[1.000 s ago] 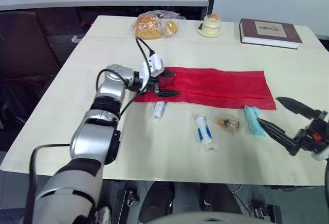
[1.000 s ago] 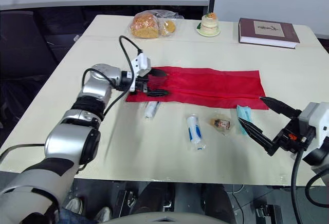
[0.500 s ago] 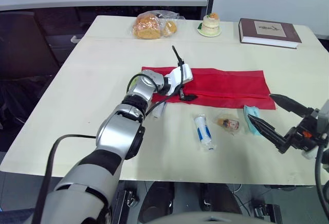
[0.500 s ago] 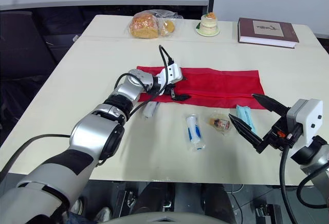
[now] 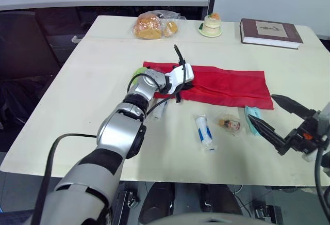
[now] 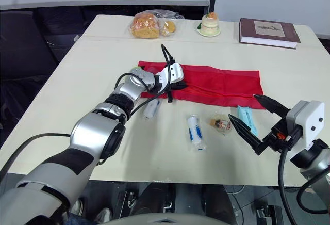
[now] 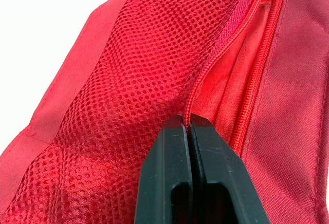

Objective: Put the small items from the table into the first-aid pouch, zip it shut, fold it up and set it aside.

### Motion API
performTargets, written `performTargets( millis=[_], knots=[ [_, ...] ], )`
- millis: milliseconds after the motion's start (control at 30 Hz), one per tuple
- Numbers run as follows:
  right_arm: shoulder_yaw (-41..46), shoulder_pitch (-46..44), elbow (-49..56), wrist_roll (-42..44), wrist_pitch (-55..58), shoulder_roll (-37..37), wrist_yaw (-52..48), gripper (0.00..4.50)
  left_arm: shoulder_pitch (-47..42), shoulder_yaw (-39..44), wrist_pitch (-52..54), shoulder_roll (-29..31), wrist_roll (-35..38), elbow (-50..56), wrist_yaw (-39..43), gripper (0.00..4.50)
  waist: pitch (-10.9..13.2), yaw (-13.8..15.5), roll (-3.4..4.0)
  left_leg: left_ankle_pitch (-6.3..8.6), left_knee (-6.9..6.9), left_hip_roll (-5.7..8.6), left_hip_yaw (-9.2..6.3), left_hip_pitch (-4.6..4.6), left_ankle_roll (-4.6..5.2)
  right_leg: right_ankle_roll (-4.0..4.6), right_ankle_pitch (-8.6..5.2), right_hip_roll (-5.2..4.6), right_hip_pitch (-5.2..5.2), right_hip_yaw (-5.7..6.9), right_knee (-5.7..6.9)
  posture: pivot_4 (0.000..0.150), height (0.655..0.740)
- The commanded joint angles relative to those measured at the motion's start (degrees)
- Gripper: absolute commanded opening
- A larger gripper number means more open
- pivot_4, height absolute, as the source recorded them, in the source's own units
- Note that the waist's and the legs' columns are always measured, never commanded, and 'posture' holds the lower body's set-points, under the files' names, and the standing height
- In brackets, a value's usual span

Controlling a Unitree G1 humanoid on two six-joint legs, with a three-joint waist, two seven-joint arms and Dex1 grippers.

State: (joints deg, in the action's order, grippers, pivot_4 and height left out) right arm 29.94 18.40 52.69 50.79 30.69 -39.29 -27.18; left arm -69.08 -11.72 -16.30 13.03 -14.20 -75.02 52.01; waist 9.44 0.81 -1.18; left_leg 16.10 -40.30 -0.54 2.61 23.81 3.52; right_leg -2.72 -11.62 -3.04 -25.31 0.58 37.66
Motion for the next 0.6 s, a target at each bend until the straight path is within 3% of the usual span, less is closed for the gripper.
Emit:
performTargets(
  millis=[33,600],
  knots=[
    [-0.16,-1.34,1.29,0.93,-0.79,-1.21,-0.29,4.5,-1.4,2.19,1.04,1.58,1.2,-0.47,-0.97,0.03,0.0,-0.03,0.0,0.0,0.0,0.0,0.0,0.0,0.0,0.0,0.0,0.0,0.0,0.0,0.0,0.15,0.7289],
    [0.71,-4.78,-0.7,7.5,-0.38,-10.94,-12.81,4.5,2.07,7.11,4.57,11.71,3.58,0.58,2.89,0.03,0.03,-0.07,-0.05,0.0,0.0,-0.04,-0.01,-0.01,0.0,0.0,0.0,0.01,0.0,0.02,0.0,0.15,0.7289]
  ],
)
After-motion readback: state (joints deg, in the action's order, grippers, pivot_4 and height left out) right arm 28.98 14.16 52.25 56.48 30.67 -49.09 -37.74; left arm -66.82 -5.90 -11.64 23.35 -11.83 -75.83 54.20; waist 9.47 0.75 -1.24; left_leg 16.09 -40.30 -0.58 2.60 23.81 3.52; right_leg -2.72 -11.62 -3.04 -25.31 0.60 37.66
